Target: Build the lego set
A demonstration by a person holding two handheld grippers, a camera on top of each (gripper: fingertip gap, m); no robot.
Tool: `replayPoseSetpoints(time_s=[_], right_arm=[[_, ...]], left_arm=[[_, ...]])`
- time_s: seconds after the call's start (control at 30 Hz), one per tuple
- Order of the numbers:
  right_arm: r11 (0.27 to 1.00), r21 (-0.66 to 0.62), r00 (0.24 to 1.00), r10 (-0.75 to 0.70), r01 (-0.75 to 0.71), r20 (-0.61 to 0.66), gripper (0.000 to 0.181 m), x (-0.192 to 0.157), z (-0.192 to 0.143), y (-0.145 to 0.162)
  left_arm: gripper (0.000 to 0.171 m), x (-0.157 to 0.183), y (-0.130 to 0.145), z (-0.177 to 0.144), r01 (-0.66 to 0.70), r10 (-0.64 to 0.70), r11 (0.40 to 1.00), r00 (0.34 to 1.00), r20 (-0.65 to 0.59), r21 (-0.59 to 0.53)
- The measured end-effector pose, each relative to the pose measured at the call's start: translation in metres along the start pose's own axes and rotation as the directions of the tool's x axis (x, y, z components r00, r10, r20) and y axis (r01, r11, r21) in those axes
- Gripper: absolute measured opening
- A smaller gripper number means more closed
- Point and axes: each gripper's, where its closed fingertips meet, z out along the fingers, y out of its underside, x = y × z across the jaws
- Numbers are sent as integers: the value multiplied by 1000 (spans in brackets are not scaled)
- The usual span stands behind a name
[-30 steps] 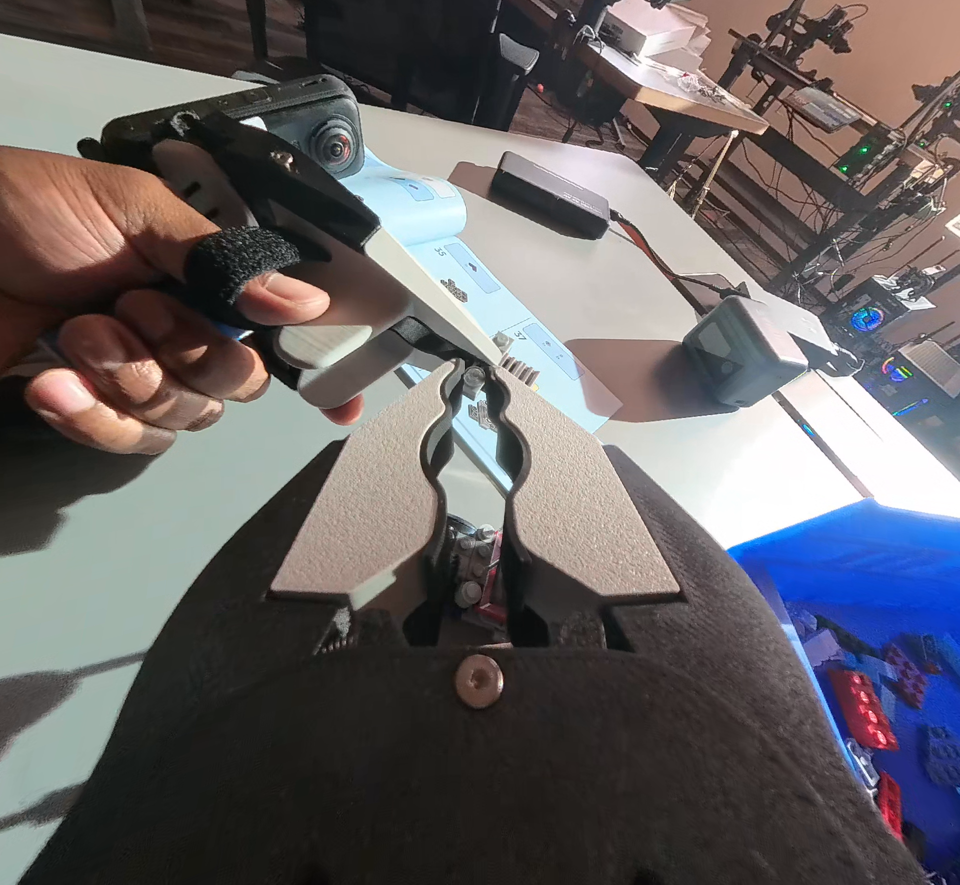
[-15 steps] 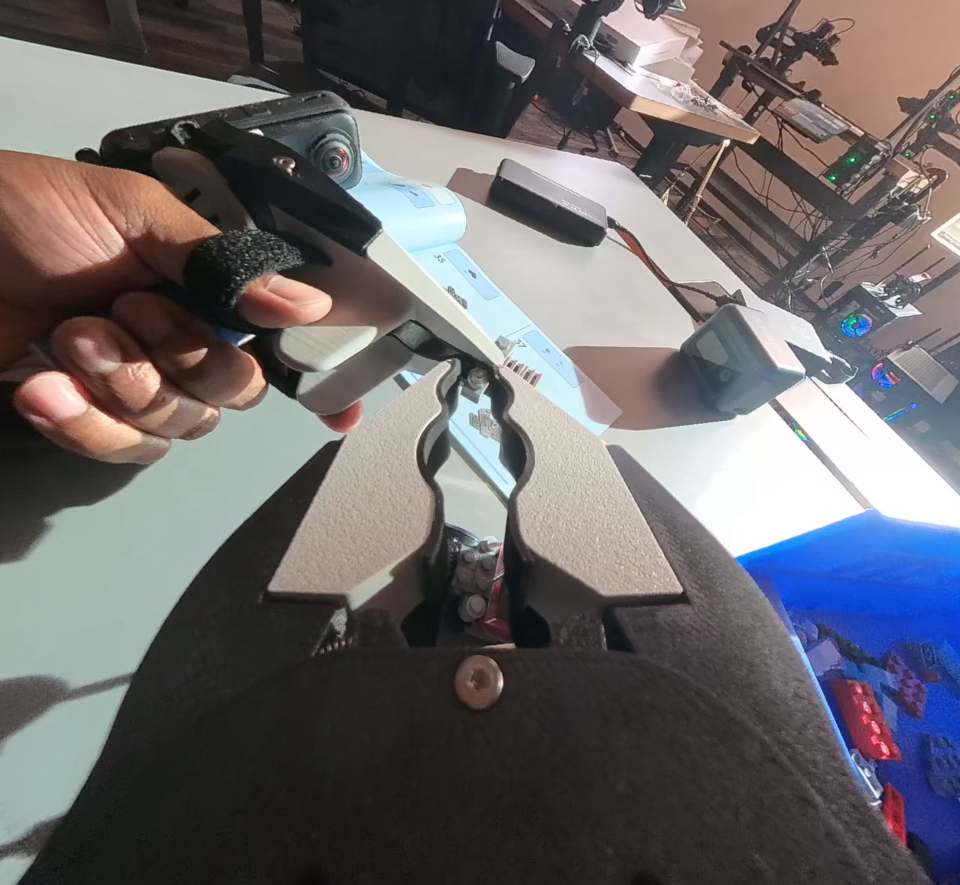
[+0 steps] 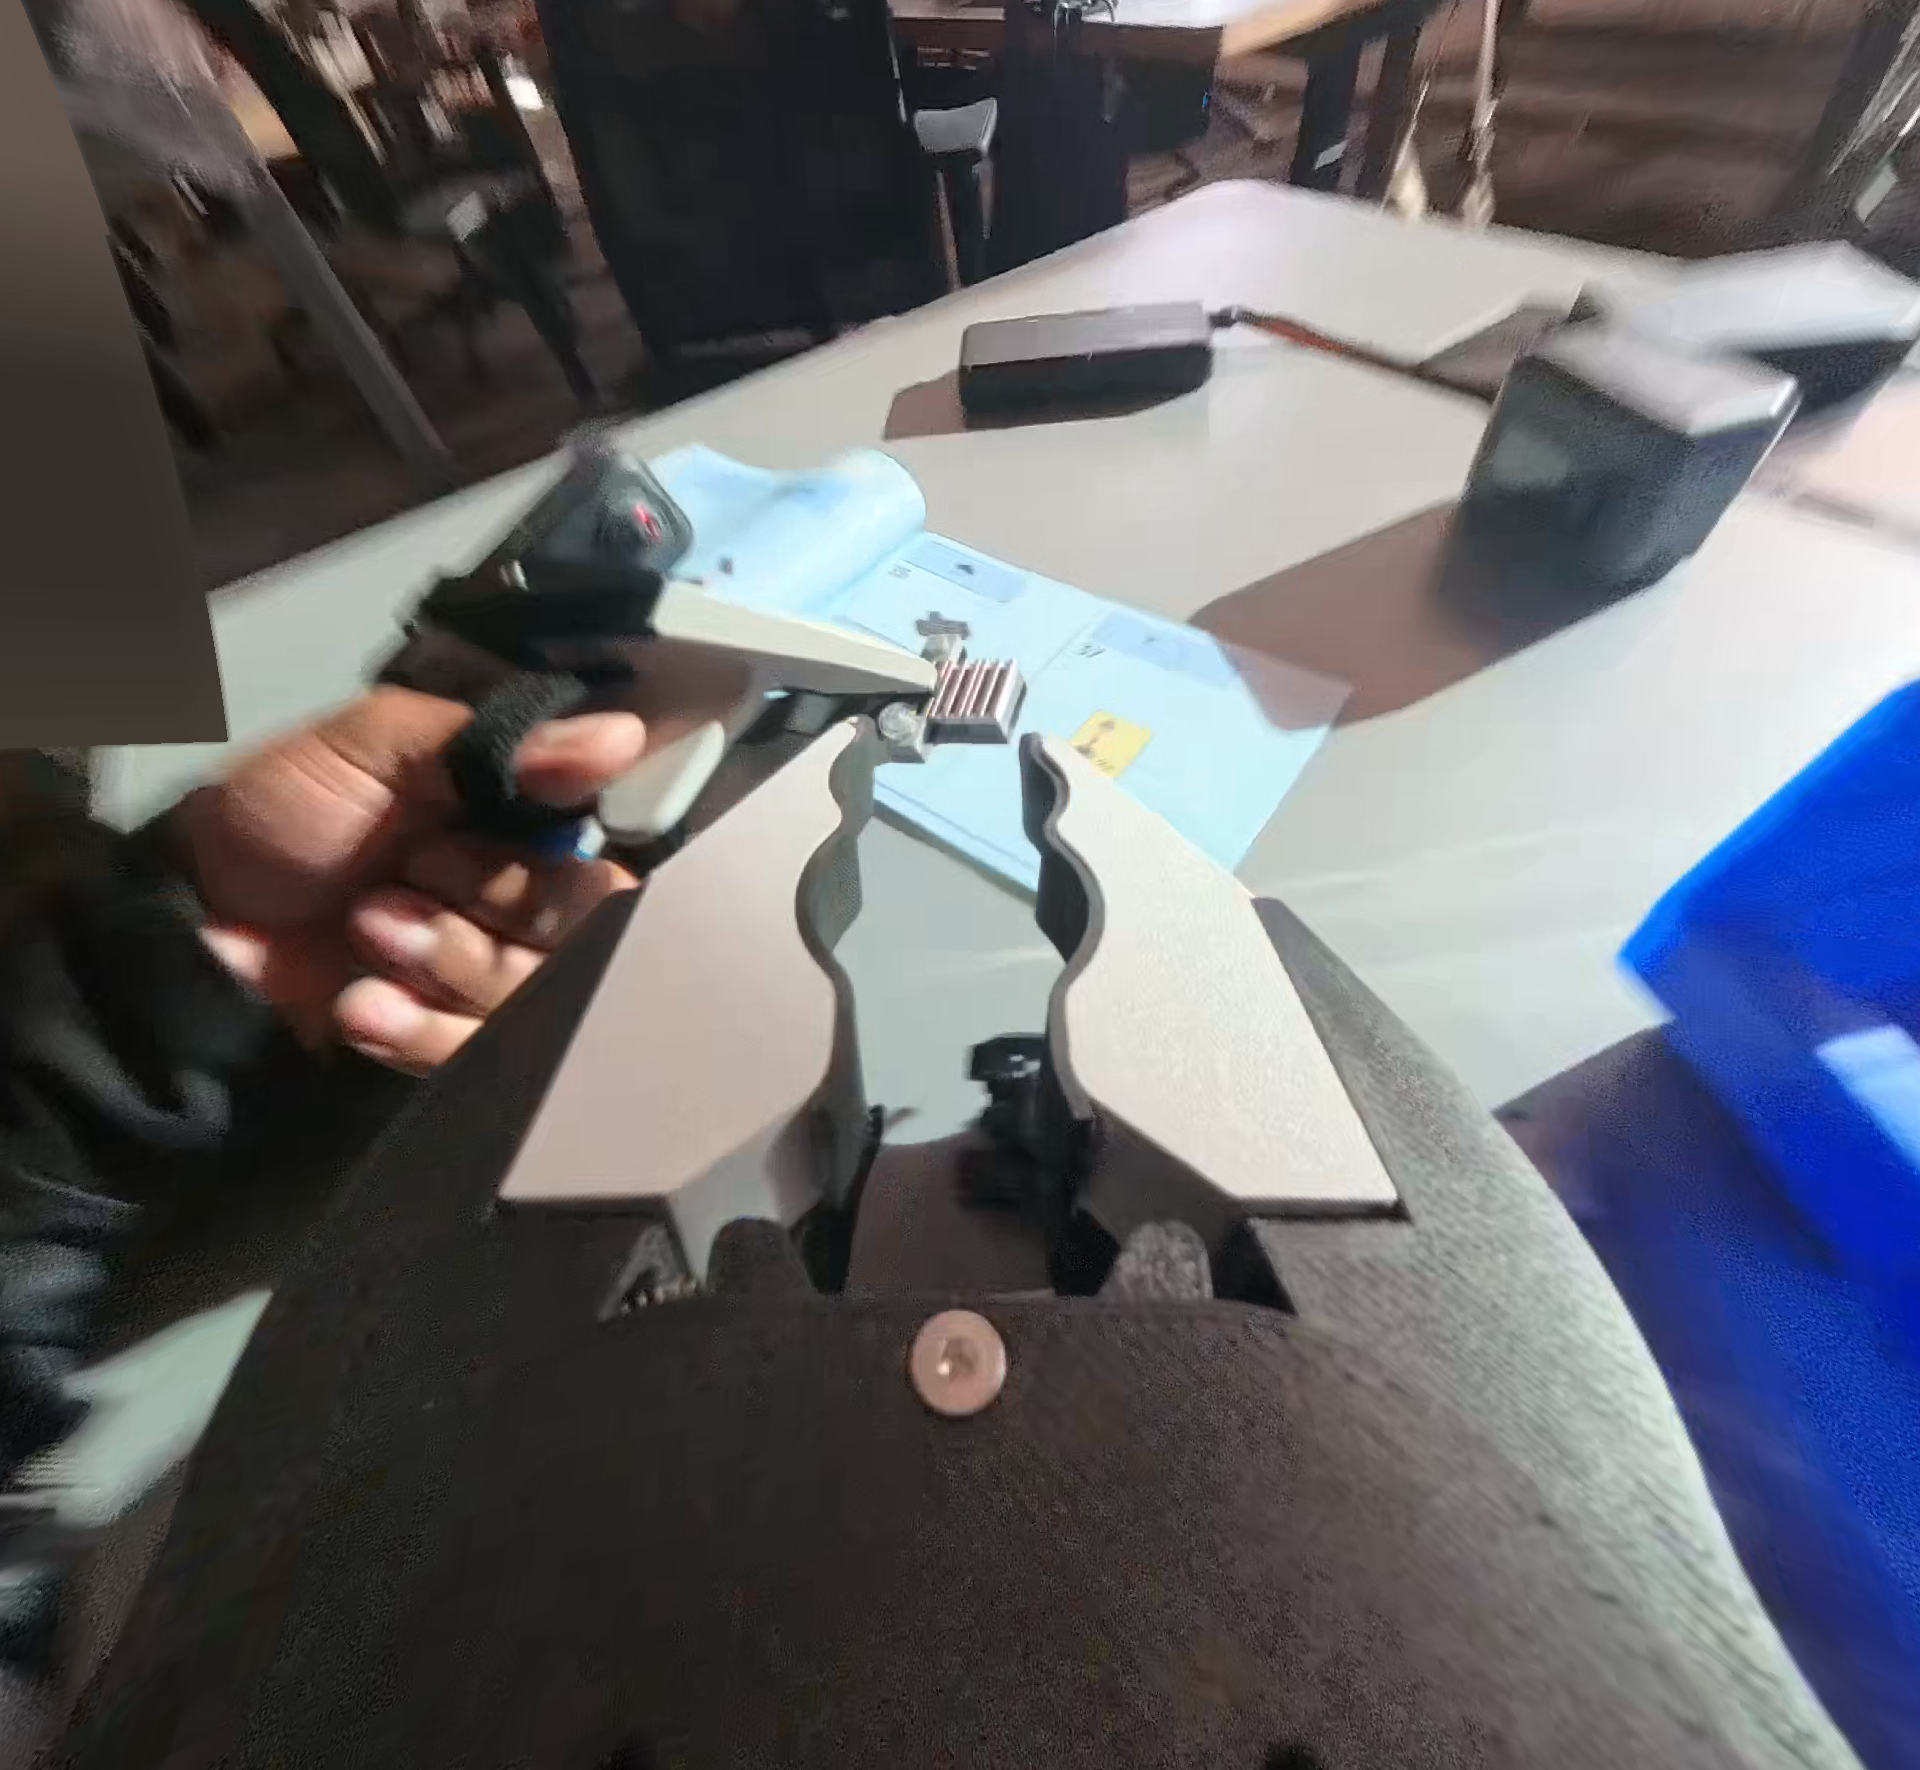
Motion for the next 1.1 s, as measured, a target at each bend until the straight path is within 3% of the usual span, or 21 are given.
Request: replayPoseSetpoints(time_s=[0.07,0.13,0.37,0.53,0.83,1.1], right_arm=[[973,-6,971,229,-229,61,30,0,-3,-2],[932,-28,927,361,-360,100,31,-2,-2,-2],[788,-35,766,606,-614,214,34,-9,4,-10],[741,-47,708,656,-670,263,35,-14,7,-11],[730,-53,689,664,-681,291,33,-17,13,-14],[739,-31,691,644,-673,328,13,-19,12,-18]], left_arm=[[9,1,-2,-1,13,-13,1000,1000,-14,8],[9,4,-3,-2,8,-8,1000,999,-32,14],[10,20,-10,-5,-15,24,998,990,-140,67],[10,23,-11,-5,-31,42,997,987,-154,76],[10,26,-8,-3,-71,81,995,985,-152,68],[10,31,-7,-4,-120,128,991,980,-155,63]])
